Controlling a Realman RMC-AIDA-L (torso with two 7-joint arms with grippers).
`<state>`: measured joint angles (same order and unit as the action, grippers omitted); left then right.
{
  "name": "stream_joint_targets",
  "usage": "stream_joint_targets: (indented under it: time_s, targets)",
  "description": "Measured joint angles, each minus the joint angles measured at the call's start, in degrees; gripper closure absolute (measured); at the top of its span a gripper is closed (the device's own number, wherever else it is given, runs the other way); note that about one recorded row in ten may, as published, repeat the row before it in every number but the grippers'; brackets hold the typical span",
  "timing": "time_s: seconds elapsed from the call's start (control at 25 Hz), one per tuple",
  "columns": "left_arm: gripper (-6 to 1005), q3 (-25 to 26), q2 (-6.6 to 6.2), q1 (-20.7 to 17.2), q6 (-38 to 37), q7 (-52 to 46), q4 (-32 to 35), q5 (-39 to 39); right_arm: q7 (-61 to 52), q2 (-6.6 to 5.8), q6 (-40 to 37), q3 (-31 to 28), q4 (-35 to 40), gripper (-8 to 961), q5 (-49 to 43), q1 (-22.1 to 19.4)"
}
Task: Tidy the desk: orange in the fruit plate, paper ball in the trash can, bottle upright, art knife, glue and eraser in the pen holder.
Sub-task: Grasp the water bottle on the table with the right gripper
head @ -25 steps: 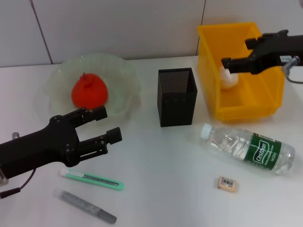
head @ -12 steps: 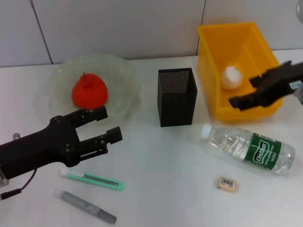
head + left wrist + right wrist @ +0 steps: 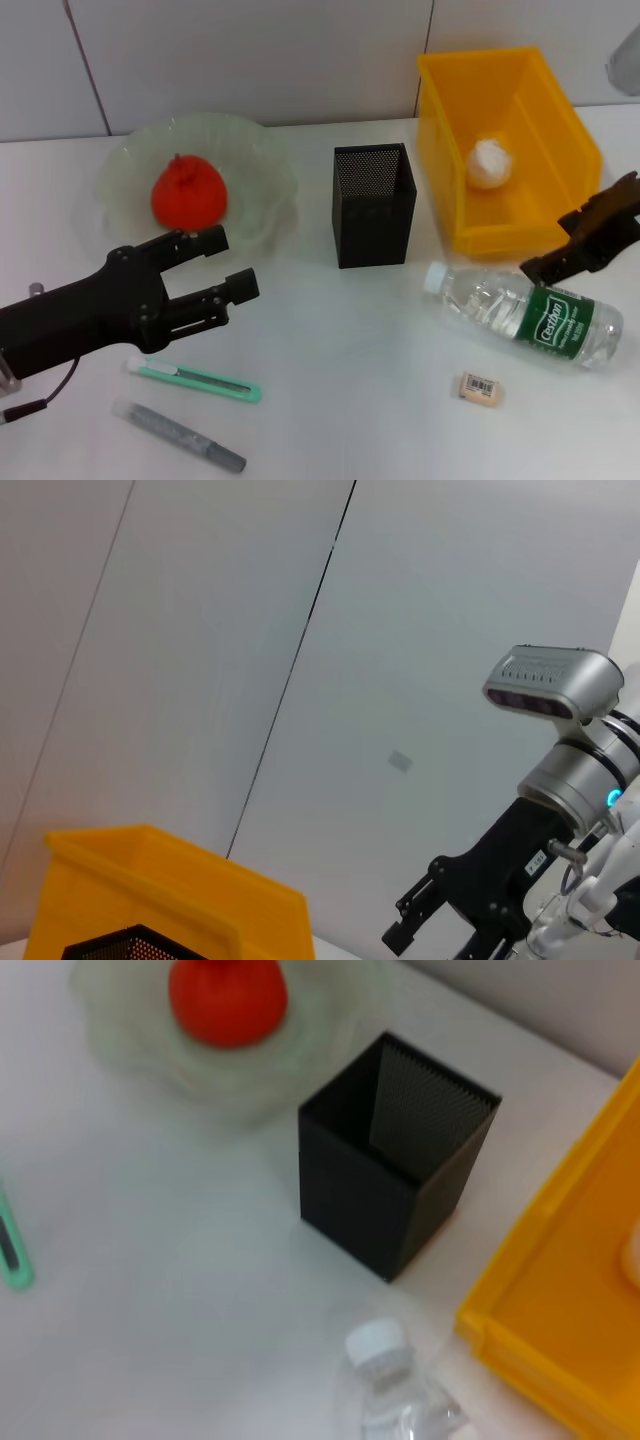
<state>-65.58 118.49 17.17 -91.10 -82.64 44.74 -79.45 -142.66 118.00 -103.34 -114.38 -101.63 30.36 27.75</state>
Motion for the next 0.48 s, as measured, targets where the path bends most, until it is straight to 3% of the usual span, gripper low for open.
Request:
stream_joint_targets:
  time_s: [0.48]
  targets:
    - [216, 0.02, 0.07, 0.25, 0.29, 0.03, -0.67, 0.04, 12.42, 0.92, 3.89, 0.45, 6.3, 197, -6.38, 0.82]
